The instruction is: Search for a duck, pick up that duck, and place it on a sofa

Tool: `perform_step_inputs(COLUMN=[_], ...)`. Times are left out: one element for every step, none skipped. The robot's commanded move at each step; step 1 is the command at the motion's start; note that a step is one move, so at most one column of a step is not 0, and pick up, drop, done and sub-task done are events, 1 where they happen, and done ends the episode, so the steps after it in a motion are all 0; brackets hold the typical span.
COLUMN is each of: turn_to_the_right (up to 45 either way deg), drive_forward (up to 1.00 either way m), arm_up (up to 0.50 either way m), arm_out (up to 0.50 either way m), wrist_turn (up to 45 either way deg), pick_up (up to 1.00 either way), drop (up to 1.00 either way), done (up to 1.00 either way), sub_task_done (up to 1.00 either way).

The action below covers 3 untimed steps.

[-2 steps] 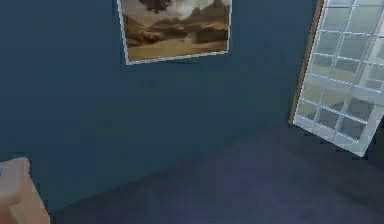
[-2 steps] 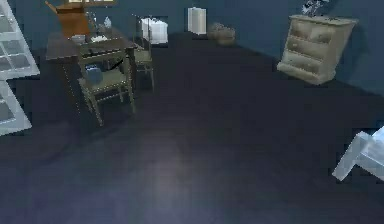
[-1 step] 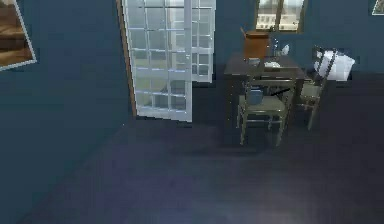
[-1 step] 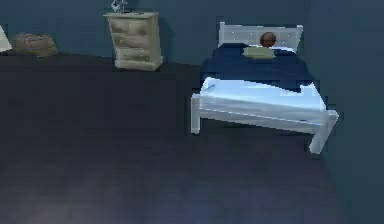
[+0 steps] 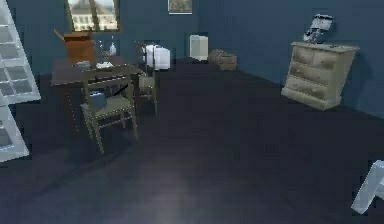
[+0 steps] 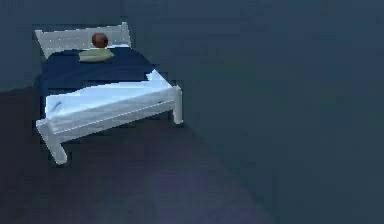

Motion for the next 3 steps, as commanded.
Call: perform_step_inputs(turn_to_the_right=[0.0, 3.0, 0.0], drive_forward=[1.0, 0.0, 1.0], arm_up=[0.0, 0.0, 0.0], arm_out=[0.0, 0.0, 0.0], wrist_turn=[0.0, 0.0, 0.0], pick_up=[0.0, 0.0, 0.0], drop=[0.0, 0.0, 0.0], done=[0.0, 0.0, 0.0], sub_task_done=[0.0, 0.0, 0.0])
